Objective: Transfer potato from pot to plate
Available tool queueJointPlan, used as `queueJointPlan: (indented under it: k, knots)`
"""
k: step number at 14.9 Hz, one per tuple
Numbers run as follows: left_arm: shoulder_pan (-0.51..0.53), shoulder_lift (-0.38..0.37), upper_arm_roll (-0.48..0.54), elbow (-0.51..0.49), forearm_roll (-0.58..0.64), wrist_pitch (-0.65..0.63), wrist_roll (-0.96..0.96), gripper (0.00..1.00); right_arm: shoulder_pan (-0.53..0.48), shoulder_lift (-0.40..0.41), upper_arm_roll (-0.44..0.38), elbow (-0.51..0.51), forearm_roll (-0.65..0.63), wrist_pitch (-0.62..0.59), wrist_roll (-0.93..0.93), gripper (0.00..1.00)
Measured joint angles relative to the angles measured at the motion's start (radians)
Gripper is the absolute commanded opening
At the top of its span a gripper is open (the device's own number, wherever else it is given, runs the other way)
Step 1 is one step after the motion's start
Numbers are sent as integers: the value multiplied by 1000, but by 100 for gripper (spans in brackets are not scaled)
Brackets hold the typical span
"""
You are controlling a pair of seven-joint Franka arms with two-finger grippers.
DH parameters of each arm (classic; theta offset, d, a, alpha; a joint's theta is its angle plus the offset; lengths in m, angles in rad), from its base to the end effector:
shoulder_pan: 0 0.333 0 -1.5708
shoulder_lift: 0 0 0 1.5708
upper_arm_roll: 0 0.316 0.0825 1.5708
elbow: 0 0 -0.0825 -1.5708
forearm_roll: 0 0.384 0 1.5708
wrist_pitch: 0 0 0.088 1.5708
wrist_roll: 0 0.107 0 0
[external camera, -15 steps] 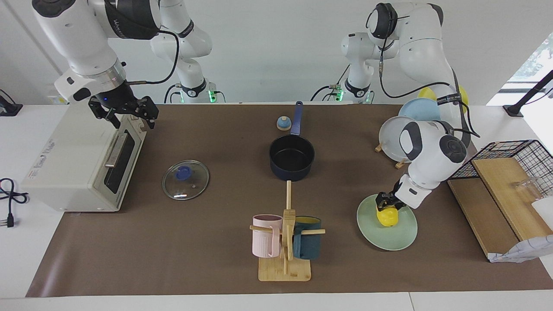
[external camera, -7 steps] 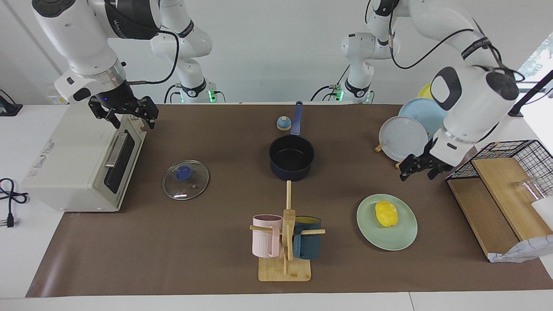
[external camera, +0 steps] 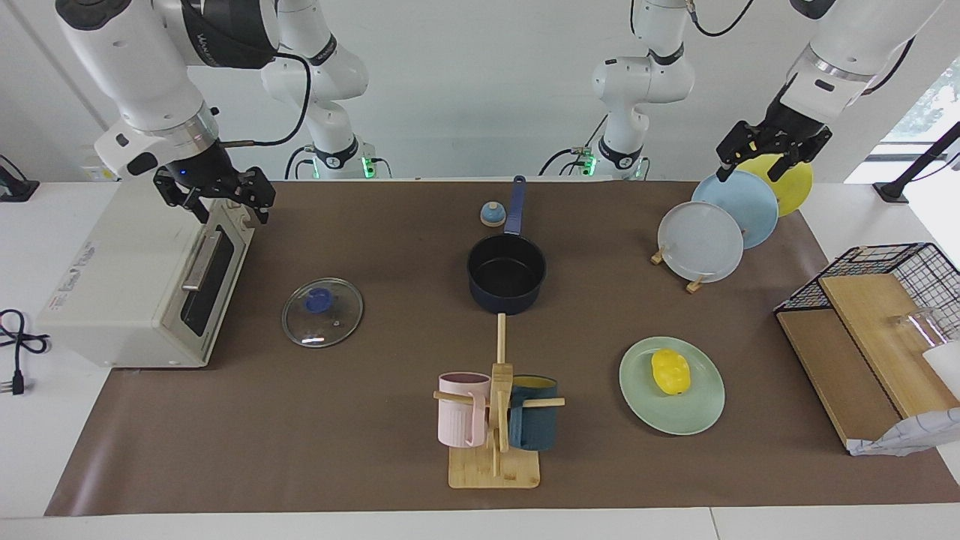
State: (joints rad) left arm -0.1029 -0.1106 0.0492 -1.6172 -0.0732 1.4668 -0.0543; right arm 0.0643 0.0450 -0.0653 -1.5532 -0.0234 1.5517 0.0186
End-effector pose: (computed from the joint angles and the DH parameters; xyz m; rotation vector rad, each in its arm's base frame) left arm 0.5076 -0.0342 0.6530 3.0647 -0.0091 -0.0676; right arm 0.5657 -0.0023 0.6060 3.1139 -0.0304 -0.0719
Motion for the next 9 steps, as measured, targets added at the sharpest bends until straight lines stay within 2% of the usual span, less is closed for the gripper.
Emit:
queueJointPlan:
  k: [3,5,7,9]
  knots:
    - [-2,-31,-11,-85,19,12,7,100,0,0,0,0,0,0,0,100]
    - [-10,-32,-13,-106,38,27,15,100,0,0,0,0,0,0,0,100]
    - [-12,-17,-13,-87,44,23,16,100,0,0,0,0,0,0,0,100]
    - [-11,15,-9,-10,46,-28,17,100,0,0,0,0,0,0,0,100]
